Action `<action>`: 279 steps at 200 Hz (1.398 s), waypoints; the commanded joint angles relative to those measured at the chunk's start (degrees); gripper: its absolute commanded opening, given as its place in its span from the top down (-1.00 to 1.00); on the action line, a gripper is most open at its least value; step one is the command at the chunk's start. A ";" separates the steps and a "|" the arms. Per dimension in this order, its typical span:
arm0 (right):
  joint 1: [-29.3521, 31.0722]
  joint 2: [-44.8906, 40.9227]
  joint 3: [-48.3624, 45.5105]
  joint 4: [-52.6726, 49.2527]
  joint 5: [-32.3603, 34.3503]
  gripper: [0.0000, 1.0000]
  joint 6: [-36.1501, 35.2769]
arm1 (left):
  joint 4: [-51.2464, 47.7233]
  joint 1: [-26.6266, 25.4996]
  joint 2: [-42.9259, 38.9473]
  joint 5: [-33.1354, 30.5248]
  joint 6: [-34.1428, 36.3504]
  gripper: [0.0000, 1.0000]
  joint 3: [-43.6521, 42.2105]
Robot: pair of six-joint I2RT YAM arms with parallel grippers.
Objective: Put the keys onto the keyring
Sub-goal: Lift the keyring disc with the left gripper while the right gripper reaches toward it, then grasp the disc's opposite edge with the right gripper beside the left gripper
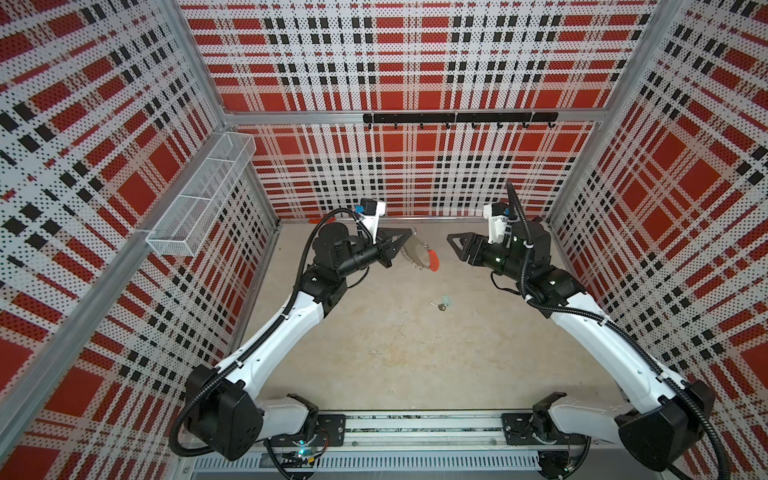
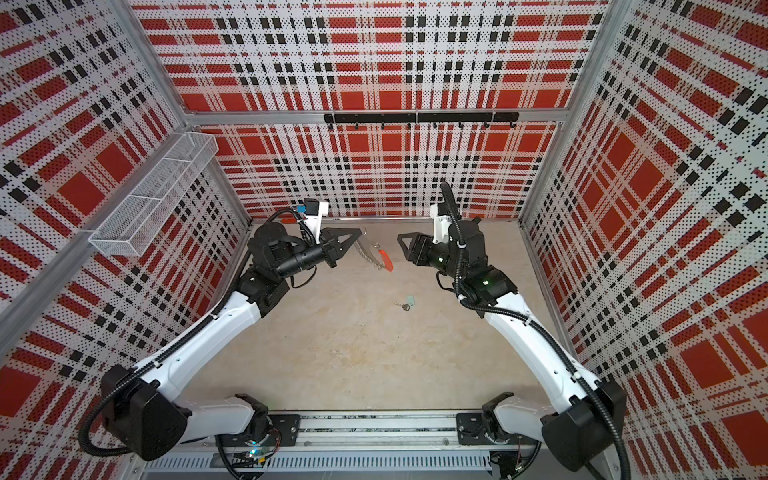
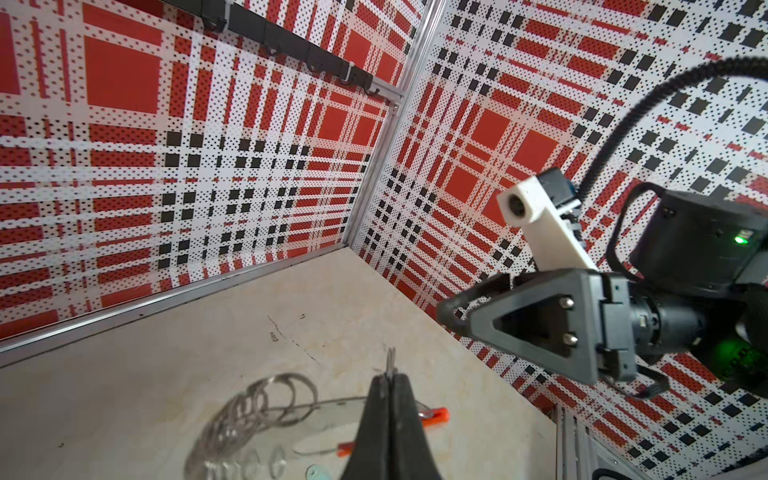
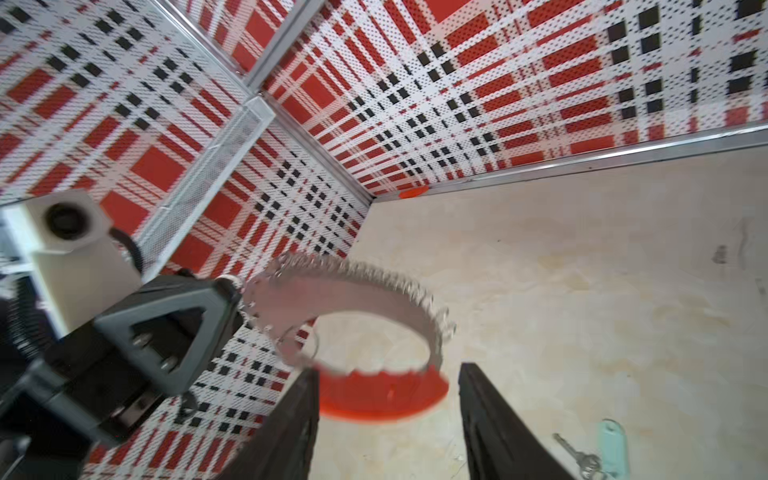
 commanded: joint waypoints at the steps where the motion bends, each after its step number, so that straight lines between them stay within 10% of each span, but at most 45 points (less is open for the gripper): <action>1: 0.44 -1.09 0.73 6.07 -3.32 -0.13 3.20 | 2.97 0.68 -1.69 5.51 -1.37 1.00 -1.72; 166: -4.11 12.70 12.85 7.02 -14.97 0.21 -9.07 | 12.18 -0.34 11.46 7.75 -7.36 1.00 5.25; 279: -8.84 16.34 4.40 26.50 -30.00 0.16 3.51 | 18.33 -3.70 16.82 7.46 -14.93 1.00 9.38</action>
